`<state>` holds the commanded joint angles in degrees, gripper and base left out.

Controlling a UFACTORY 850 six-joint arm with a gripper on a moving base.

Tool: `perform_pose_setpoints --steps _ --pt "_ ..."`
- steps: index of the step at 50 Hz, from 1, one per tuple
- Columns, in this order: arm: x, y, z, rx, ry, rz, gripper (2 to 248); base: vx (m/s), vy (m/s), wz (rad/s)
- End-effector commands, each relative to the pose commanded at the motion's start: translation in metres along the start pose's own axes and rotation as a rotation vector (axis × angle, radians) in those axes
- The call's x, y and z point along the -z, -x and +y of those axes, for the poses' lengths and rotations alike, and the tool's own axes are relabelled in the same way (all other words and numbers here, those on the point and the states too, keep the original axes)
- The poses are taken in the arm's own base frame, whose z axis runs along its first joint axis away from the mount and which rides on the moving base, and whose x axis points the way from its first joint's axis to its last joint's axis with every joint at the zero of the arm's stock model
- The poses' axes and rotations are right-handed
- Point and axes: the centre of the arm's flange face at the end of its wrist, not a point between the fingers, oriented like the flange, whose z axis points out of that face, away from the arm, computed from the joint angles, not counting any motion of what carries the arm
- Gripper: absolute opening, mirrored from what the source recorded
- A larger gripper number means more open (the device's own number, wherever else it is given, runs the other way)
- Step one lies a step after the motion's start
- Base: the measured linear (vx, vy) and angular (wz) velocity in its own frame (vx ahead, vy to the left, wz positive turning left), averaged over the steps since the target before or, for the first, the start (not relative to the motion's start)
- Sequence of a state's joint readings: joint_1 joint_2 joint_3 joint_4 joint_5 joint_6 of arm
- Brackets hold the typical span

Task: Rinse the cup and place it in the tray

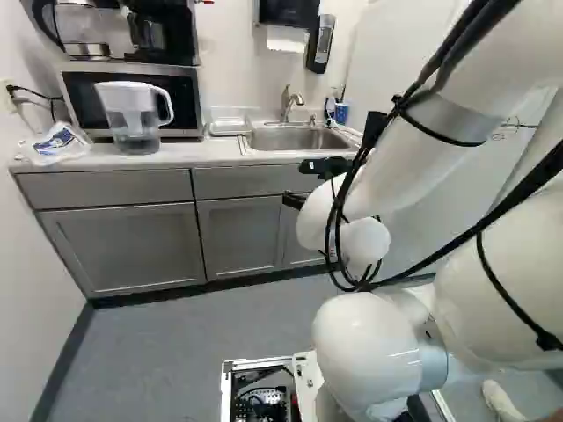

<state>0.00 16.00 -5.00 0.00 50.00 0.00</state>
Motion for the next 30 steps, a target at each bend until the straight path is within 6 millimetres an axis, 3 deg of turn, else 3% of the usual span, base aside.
perform_pose_setpoints --steps 30 --pt "0.0 0.0 0.0 0.0 0.0 0.0 247 0.0 0.0 0.0"
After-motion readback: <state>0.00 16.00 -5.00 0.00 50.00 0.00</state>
